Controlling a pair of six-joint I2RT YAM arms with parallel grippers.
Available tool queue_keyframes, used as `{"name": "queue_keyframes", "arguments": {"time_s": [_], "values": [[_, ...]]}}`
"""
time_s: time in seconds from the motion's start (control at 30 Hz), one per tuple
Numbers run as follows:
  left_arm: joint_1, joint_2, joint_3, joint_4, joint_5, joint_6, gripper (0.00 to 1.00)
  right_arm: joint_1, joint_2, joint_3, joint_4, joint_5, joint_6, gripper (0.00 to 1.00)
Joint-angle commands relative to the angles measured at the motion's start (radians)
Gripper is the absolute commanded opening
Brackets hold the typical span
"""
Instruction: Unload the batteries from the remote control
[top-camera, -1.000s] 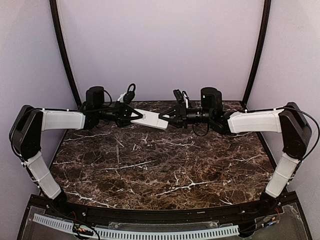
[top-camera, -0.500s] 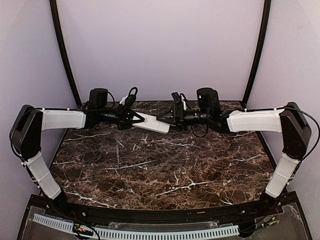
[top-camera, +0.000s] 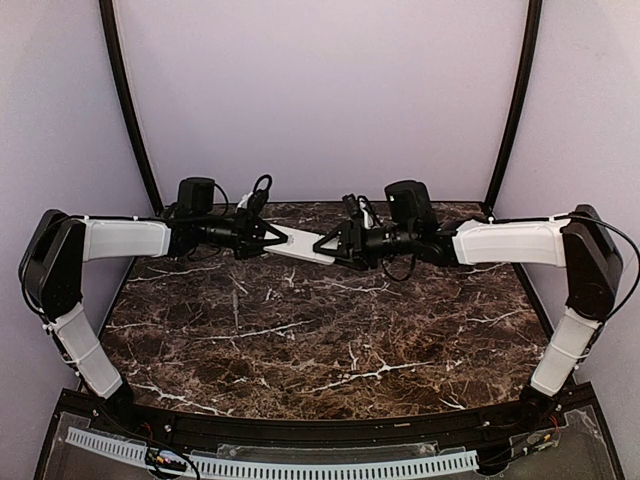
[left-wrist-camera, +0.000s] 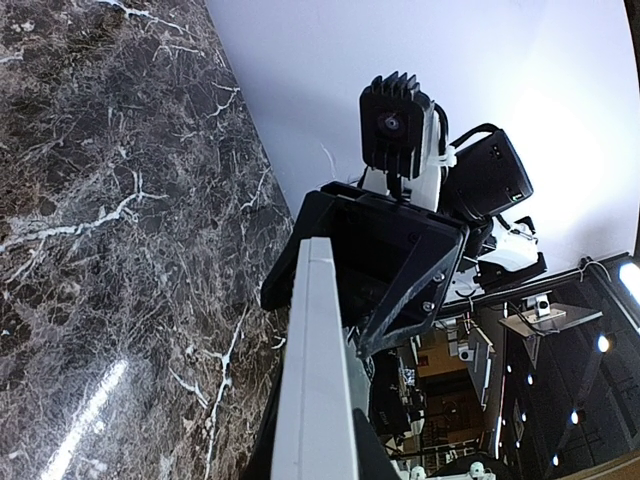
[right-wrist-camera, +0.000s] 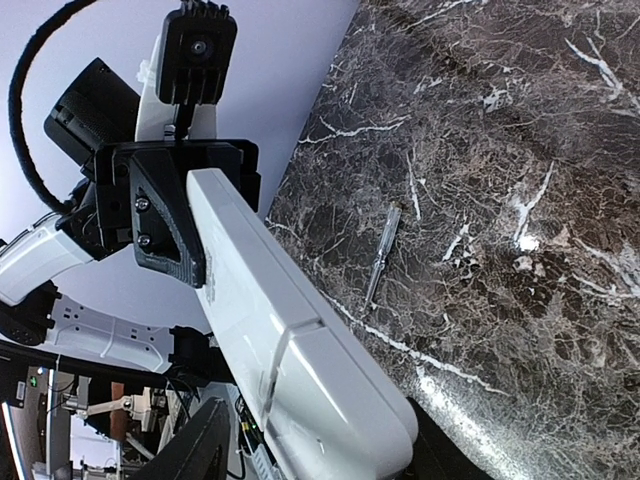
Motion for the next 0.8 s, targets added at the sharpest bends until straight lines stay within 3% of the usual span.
{"name": "queue_keyframes", "arguments": {"time_s": [0.0, 0.37, 0.6, 0.77], "values": [[0.006, -0.029, 0.016, 0.019, 0.005, 0.006, 0.0, 0.012, -0.037, -0.006, -0.014, 0.04, -0.019, 0.52], [0.005, -0.028, 0.018, 0.011, 0.006, 0.016, 0.0, 0.026, -0.014, 0.054, -0.128, 0.146, -0.058, 0.45], [0.006, -0.033, 0.02, 0.011, 0.01, 0.016, 0.0, 0.026, -0.029, 0.022, -0.158, 0.18, -0.074, 0.35], [0.006, -0.033, 0.019, 0.012, 0.011, 0.016, 0.0, 0.026, -0.035, 0.013, -0.179, 0.186, -0.083, 0.34]]}}
